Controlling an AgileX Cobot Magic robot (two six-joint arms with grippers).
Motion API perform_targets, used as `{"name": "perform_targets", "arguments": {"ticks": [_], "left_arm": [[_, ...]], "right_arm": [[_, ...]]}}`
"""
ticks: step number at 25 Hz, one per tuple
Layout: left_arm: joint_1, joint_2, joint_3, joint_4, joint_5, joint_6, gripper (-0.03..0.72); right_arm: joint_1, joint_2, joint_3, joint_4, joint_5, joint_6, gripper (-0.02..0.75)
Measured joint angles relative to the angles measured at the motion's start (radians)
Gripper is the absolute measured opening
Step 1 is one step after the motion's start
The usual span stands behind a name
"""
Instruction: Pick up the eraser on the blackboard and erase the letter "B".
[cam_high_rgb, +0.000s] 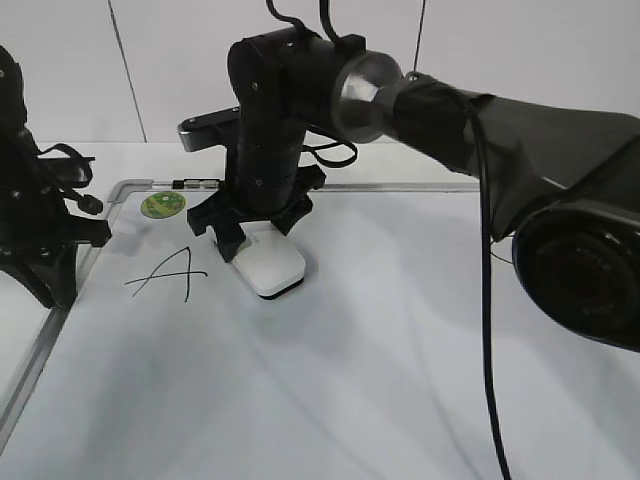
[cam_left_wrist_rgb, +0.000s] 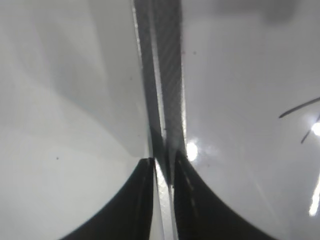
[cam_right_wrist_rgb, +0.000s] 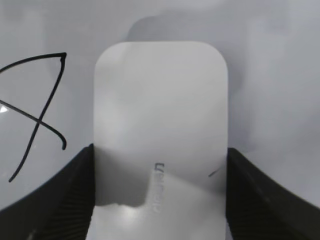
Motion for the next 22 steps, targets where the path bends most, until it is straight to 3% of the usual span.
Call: {"name": "perform_targets", "arguments": {"ticks": [6, 14, 22], "left_arm": [[0.0, 0.0, 0.0, 0.001, 0.002, 0.0, 0.112], [0.0, 0.0, 0.0, 0.001, 0.002, 0.0, 0.115], [0.0, 0.0, 0.0, 0.001, 0.002, 0.0, 0.116]], "right_arm": [[-0.009, 0.0, 0.0, -0.009, 0.0, 0.006, 0.529], [-0.097, -0.011, 0.003, 0.068, -0.002, 0.026, 0.529], [-0.103, -0.108, 0.038, 0.052, 0.04, 0.03, 0.528]]}}
